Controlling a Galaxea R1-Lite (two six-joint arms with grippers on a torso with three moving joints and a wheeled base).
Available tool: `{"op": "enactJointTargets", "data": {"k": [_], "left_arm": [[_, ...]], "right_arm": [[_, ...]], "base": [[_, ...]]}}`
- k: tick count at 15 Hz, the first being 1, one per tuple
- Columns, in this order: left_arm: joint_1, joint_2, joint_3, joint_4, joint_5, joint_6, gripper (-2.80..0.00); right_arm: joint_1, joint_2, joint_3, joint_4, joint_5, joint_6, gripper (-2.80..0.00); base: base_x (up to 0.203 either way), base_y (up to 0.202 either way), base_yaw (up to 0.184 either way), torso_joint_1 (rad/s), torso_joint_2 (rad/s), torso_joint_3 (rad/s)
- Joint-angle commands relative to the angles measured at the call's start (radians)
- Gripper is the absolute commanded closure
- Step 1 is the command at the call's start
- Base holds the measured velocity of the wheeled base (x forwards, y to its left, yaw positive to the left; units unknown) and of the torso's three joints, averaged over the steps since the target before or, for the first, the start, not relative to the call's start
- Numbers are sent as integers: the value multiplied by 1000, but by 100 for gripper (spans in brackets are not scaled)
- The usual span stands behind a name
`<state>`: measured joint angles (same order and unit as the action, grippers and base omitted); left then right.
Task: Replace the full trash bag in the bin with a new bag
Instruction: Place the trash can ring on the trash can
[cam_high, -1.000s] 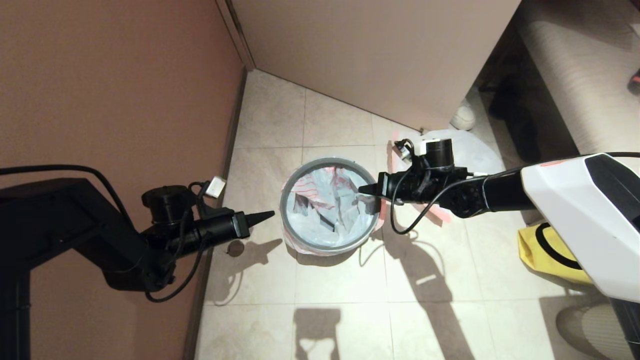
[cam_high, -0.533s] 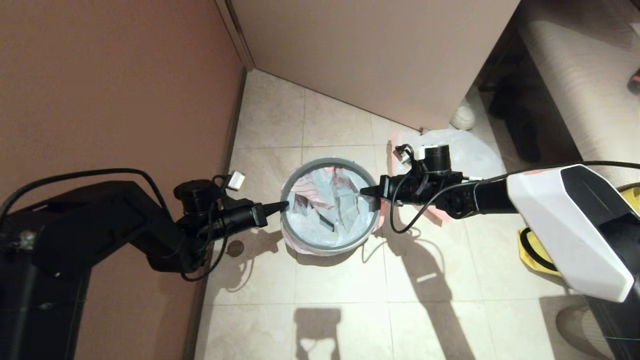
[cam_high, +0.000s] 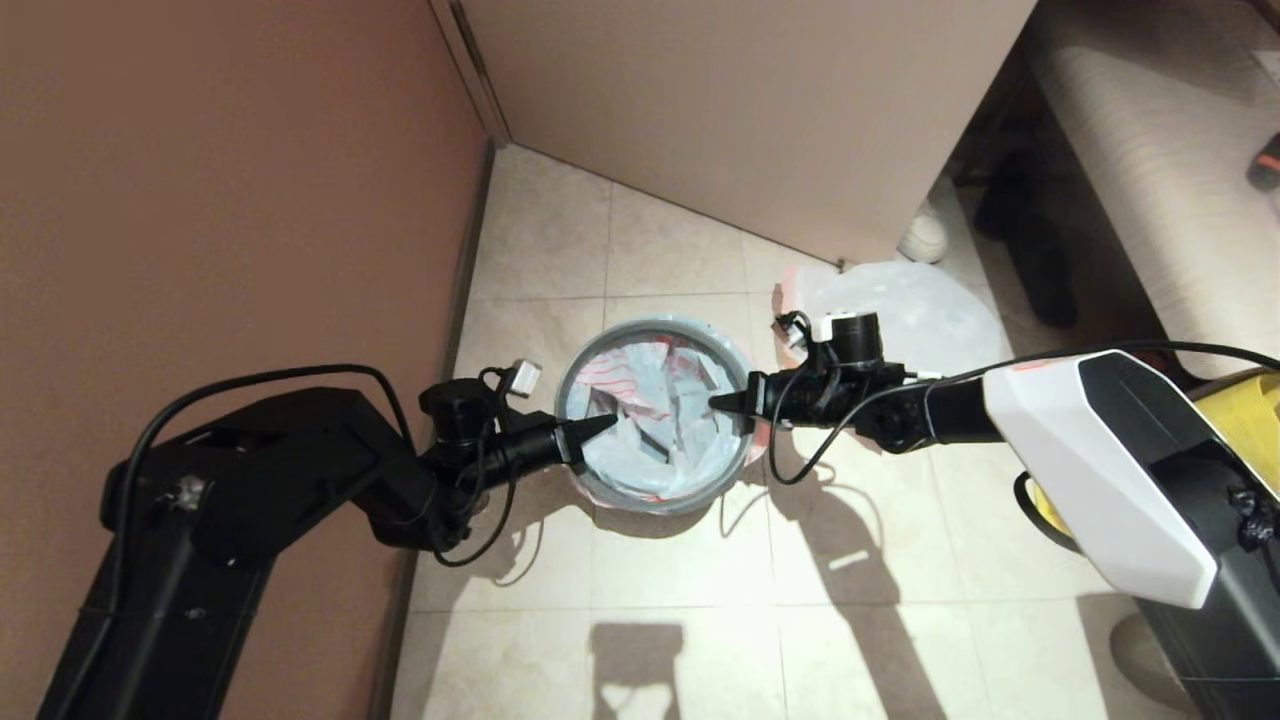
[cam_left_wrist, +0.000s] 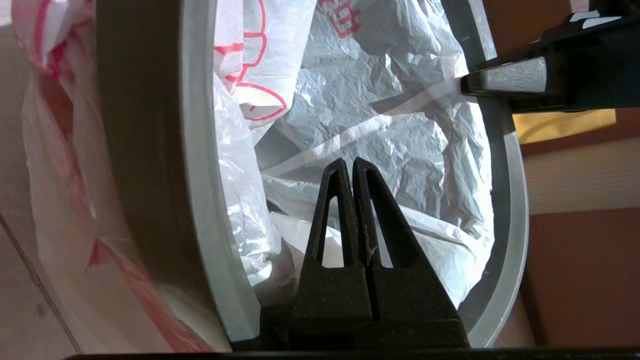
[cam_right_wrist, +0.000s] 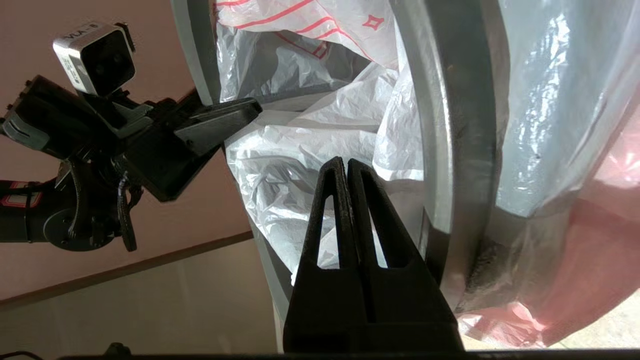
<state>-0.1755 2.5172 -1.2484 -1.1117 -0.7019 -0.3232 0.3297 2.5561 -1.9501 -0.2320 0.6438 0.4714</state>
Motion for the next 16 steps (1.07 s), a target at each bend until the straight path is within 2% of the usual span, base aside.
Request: {"op": "enactJointTargets", "data": {"k": [1, 4, 9, 10, 12, 14, 15, 16], "left_arm": [[1, 32, -3, 1, 2, 0, 0], [7, 3, 2, -11, 2, -2, 0], [2, -174, 172, -81, 1, -2, 0], [0, -210, 188, -90, 2, -2, 0], [-8, -320, 216, -95, 15, -3, 0], [-24, -451, 253, -94, 38, -3, 0], [-31, -499, 274, -91, 46, -4, 0], [-39, -520, 297, -86, 53, -5, 0]], "right_arm": [[-5, 18, -12, 2, -3, 3, 0], [-9, -17, -13, 8, -3, 3, 0], [6, -114, 45, 36, -7, 6, 0], [18, -120, 48, 39, -31, 4, 0], [43, -133, 40, 61, -159, 3, 0], [67, -187, 39, 98, -198, -12, 0], [90, -222, 38, 137, -250, -45, 0], [114, -247, 37, 190, -350, -99, 0]], "base": [[0, 0, 0, 0, 0, 0], [0, 0, 0, 0, 0, 0], [0, 0, 0, 0, 0, 0], [0, 0, 0, 0, 0, 0], [0, 0, 0, 0, 20, 0], [0, 0, 0, 0, 0, 0], [0, 0, 0, 0, 0, 0], [0, 0, 0, 0, 0, 0]]}}
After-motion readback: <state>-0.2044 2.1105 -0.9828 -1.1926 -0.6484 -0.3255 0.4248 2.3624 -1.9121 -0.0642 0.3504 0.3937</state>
